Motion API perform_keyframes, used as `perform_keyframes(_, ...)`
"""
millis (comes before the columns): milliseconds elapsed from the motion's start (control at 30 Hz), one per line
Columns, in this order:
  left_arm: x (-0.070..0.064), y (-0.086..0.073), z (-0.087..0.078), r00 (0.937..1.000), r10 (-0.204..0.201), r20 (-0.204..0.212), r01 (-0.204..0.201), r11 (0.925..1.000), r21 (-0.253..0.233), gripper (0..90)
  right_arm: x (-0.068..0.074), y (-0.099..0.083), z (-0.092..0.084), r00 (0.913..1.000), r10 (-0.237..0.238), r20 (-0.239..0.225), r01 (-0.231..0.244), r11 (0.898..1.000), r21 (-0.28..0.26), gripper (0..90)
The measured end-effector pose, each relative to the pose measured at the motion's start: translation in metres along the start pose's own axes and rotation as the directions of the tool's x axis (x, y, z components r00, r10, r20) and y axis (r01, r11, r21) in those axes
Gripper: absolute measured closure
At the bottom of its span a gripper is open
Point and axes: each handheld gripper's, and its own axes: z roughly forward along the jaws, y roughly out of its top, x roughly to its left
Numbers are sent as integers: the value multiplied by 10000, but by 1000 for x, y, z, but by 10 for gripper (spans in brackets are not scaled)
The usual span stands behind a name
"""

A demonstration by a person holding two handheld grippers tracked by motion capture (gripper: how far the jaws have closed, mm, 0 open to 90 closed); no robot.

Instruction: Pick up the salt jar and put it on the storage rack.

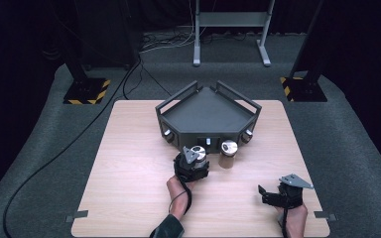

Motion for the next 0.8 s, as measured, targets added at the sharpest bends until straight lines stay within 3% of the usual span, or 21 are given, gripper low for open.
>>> perform_keyframes(400, 13, -7, -28, 9999, 95, -66, -96, 9999, -44, 316, 0, -2, -1, 10000, 78, 13, -78, 9999, -99, 1)
perform_keyframes(800, 24, -8, -44, 9995, -28, -325, 25, 9999, -99, 316, 0, -2, -1, 10000, 85, 29, -85, 9999, -117, 0)
